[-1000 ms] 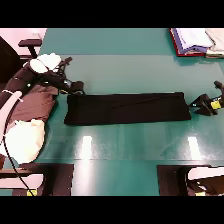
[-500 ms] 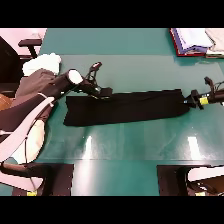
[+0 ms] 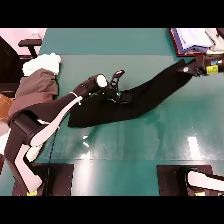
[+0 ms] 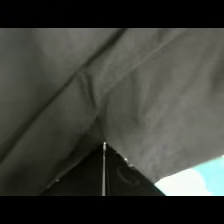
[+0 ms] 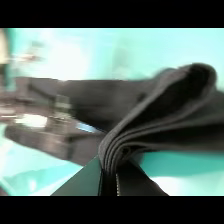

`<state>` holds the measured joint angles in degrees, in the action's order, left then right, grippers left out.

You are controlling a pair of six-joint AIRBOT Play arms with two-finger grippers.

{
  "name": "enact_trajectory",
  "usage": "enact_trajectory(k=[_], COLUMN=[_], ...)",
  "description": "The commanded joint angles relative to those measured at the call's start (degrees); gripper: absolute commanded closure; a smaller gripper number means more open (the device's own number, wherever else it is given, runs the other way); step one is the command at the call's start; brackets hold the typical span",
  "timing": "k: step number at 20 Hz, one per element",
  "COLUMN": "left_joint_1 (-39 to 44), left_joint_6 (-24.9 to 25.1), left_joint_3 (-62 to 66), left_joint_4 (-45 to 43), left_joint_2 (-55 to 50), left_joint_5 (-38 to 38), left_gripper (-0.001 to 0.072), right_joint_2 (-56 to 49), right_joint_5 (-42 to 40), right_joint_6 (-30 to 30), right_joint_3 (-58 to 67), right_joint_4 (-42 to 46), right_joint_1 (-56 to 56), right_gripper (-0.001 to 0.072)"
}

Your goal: Fold the shirts.

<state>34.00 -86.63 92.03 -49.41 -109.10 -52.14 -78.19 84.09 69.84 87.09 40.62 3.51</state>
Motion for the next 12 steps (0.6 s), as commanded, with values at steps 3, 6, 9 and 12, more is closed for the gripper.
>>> enact_trajectory(k=[3,6,9,12], left_joint_1=[0.7,-0.5,-5.0,-13.2], left_joint_6=[-0.4,-0.4,-0.4,-0.3], left_joint_3=[1.8,2.4,3.8,3.9], left_joint_4=[-0.7,-0.9,-5.4,-12.5], left_joint_2=[-2.0,-1.6,3.7,13.8], left_joint_5=[-0.9,-1.6,-4.5,-7.3], left_gripper=[0.0679,0.0679,0.0679,0.0678], right_joint_2=[2.6,2.6,2.6,0.9], right_joint_5=[-0.4,-2.7,-6.3,-10.9], right_joint_6=[1.9,1.9,1.9,1.9], right_joint_3=[5.4,5.4,5.4,5.4], right_joint_4=[-2.1,-2.1,-2.2,-4.4], right_joint_1=[-10.5,-15.8,-21.1,-29.4], right_gripper=[0.0694,0.0694,0.0694,0.0694])
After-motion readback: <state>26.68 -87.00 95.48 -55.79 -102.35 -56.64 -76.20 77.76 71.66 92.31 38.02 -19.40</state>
